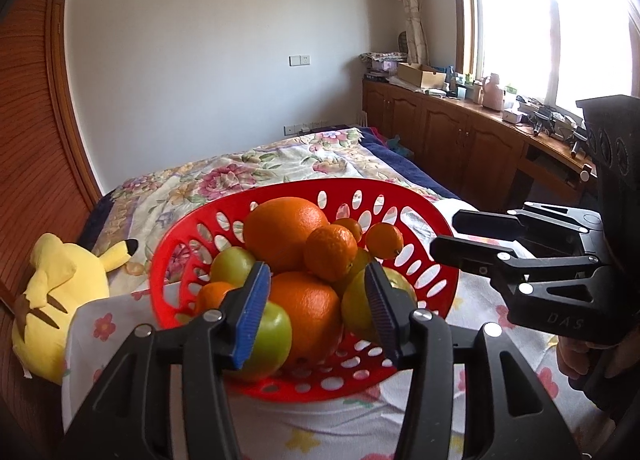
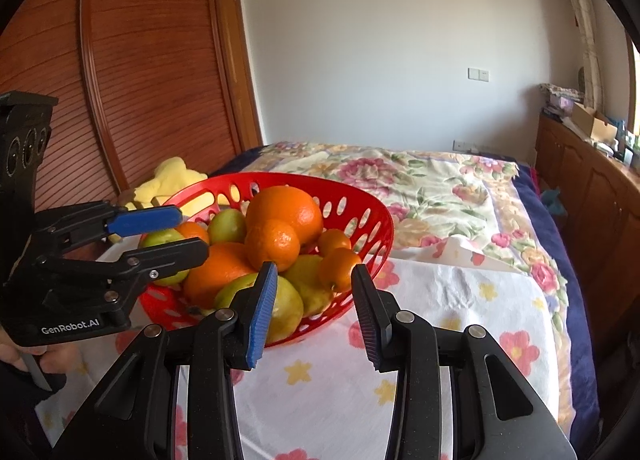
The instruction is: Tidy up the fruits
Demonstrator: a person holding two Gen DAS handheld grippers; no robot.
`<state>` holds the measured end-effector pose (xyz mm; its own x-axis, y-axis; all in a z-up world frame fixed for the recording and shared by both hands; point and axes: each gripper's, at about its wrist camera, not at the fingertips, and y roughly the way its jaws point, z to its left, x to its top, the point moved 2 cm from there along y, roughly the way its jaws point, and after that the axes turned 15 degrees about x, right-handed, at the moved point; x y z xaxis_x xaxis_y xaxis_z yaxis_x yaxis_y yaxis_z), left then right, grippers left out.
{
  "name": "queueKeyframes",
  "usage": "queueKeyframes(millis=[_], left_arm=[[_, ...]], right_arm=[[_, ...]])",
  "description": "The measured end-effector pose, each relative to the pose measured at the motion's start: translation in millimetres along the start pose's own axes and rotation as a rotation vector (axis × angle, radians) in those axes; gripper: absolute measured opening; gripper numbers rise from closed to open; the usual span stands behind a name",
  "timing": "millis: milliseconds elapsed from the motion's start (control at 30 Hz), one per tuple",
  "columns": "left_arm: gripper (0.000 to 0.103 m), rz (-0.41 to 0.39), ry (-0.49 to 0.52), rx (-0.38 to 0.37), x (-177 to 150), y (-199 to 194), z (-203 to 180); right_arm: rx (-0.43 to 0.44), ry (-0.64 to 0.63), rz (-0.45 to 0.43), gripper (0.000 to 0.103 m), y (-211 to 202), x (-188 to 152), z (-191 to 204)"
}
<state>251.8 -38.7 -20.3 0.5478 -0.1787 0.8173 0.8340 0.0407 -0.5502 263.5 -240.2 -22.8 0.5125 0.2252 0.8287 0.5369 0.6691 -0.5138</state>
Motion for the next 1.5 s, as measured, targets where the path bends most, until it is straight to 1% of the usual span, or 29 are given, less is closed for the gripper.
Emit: queueKeyframes(millis=[33, 167, 267, 633, 700, 767, 933, 1000, 1067, 1200, 1367, 1500], left_arm=[[0.052, -0.004, -0.003, 0.007, -1.5, -3.7, 1.7], [0.054, -0.018, -0.025, 0.018, -6.4, -19.3, 10.4], [0.058, -0.045, -0.025, 0.052, -10.6, -34.3, 13.9], [0.062, -0.108, -0.058, 0.051, -22.7, -89.9, 28.6], [0.064, -0.120, -0.068, 0.049, -23.5, -100.0, 30.5], [0.069, -0.139, -0.076, 0.049, -25.6, -110.3, 33.0], [0.070, -0.160, -0.081, 0.062, -30.3, -127.2, 36.2], [0.072, -0.165, -0.088, 0.067, -31.5, -133.0, 37.6], [0.077, -0.173, -0.094, 0.072, -32.5, -139.5, 38.3], [0.082, -0.190, -0.098, 0.080, -32.1, -153.0, 38.4], [0.090, -0.222, -0.115, 0.098, -33.9, -173.8, 36.6], [0.093, -0.240, -0.120, 0.126, -36.0, -187.7, 34.0]], right_arm=[[-0.001, 0.002, -0.003, 0.042, -1.8, -1.2, 2.1], [-0.015, 0.007, -0.015, 0.043, -9.5, -4.9, 10.1], [-0.026, 0.015, -0.028, 0.045, -17.4, -8.1, 17.9], [-0.060, 0.020, -0.082, 0.050, -51.9, -17.0, 43.5], [-0.068, 0.016, -0.098, 0.050, -60.9, -16.5, 50.0], [-0.074, 0.013, -0.116, 0.052, -70.0, -15.9, 55.3], [-0.079, 0.004, -0.156, 0.057, -88.4, -12.5, 67.2], [-0.081, 0.003, -0.168, 0.059, -95.0, -11.0, 72.8], [-0.082, 0.004, -0.177, 0.060, -101.7, -9.3, 76.0], [-0.101, -0.011, -0.205, 0.063, -117.7, -6.8, 86.3], [-0.126, -0.021, -0.231, 0.068, -134.3, -9.6, 96.6], [-0.134, -0.011, -0.241, 0.074, -143.2, -12.1, 99.9]])
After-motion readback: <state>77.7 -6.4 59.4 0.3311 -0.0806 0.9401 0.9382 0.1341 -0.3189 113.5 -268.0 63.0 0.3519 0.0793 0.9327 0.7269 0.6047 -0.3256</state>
